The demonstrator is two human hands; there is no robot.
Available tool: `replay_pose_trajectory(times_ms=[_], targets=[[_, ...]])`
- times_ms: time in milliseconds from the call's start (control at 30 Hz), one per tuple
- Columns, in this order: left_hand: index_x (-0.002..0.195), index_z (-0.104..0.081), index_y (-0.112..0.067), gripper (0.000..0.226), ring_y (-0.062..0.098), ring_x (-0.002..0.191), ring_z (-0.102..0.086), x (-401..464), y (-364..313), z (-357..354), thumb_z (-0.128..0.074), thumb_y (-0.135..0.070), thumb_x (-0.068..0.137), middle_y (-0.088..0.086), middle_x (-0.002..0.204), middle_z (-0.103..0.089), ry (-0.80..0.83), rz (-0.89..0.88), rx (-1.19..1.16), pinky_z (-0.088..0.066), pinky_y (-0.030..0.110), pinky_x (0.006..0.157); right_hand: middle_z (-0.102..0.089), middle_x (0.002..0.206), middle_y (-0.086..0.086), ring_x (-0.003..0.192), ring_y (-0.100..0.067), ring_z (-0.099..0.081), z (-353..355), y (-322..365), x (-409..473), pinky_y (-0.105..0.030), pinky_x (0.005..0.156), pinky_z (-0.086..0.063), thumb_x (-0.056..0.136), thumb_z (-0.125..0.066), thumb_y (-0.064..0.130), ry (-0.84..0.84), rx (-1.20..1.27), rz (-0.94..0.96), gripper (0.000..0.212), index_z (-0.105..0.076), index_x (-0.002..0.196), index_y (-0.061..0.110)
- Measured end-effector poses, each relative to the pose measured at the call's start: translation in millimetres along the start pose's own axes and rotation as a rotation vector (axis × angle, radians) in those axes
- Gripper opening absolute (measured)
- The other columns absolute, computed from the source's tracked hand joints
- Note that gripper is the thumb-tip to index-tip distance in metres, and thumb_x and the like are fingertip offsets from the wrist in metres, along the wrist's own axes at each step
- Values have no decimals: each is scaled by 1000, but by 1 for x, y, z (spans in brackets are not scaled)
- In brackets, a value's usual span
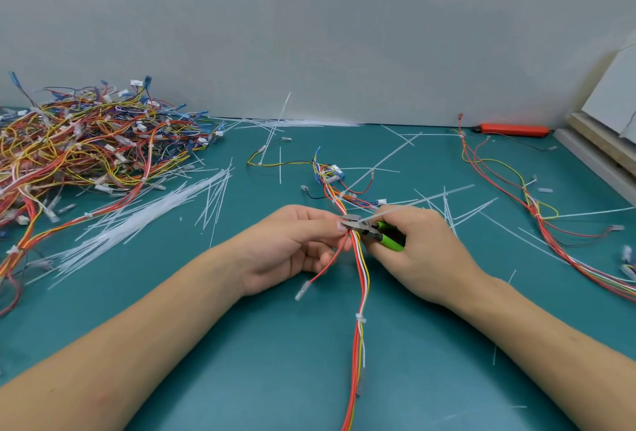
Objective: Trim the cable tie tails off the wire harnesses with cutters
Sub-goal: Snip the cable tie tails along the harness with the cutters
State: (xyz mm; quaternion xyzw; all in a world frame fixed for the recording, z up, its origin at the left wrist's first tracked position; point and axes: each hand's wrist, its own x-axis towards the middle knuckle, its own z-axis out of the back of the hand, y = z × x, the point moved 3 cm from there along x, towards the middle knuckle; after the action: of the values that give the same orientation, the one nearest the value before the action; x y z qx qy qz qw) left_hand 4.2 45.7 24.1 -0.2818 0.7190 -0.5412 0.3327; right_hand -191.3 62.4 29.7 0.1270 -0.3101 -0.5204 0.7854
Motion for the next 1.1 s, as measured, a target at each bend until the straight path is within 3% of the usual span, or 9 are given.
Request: replay_pose_trajectory(times_ms=[133, 333, 467, 667, 833, 967, 1100], targets=[[84, -73, -13, 12, 8, 53, -52, 1, 1, 2, -67, -21, 89, 3, 80, -68, -2, 8, -29, -46, 20, 56, -42, 54, -1, 57, -21, -41, -1, -2, 0, -37, 54, -38, 80, -57, 42, 2, -65, -64, 31, -51, 68, 15], [101, -72, -9, 15, 9, 58, -59, 2, 4, 3, -70, -19, 90, 4, 86, -73, -20, 13, -74, -51, 19, 58, -40, 51, -1, 55, -20, -38, -1, -3, -2, -34, 52, -33, 80, -57, 42, 4, -60, -71, 32, -48, 66, 15], [112, -72, -6, 25, 9, 60, -59, 2, 5, 4, -71, -17, 89, 5, 96, -75, -33, 15, -85, -45, 16, 55, -43, 52, 1, 55, -19, -40, -1, -2, -2, -34, 53, -35, 80, -60, 40, 0, -67, -50, 29, -52, 67, 16], [99, -74, -12, 11, 5, 53, -47, 4, 5, 4, -67, -15, 91, 0, 86, -73, -22, 31, -101, -39, 16, 52, -49, 63, 4, 65, -17, -47, -3, -2, 2, -40, 61, -43, 86, -61, 35, 26, -65, 20, 22, -54, 71, 20], [104, -72, -8, 14, 6, 53, -44, 5, 6, 4, -64, -12, 94, 3, 89, -73, -29, 35, -107, -40, 18, 53, -51, 66, 9, 69, -11, -50, -5, -5, 2, -31, 60, -39, 87, -69, 19, -1, -11, 70, 25, -53, 71, 27], [106, -71, -6, 14, 7, 53, -42, 6, 6, 5, -61, -10, 97, 1, 83, -72, -22, 33, -109, -40, 18, 53, -58, 72, 9, 74, -12, -51, -5, -6, 2, -30, 68, -43, 86, -67, 25, -17, -43, 87, 11, -61, 77, 23], [107, -70, -6, 14, 6, 52, -42, 6, 6, 5, -61, -10, 97, 0, 81, -72, -15, 28, -100, -40, 18, 53, -59, 74, 10, 76, -11, -50, -4, -5, 1, -24, 68, -41, 85, -66, 31, -15, -53, 74, 11, -64, 80, 21]])
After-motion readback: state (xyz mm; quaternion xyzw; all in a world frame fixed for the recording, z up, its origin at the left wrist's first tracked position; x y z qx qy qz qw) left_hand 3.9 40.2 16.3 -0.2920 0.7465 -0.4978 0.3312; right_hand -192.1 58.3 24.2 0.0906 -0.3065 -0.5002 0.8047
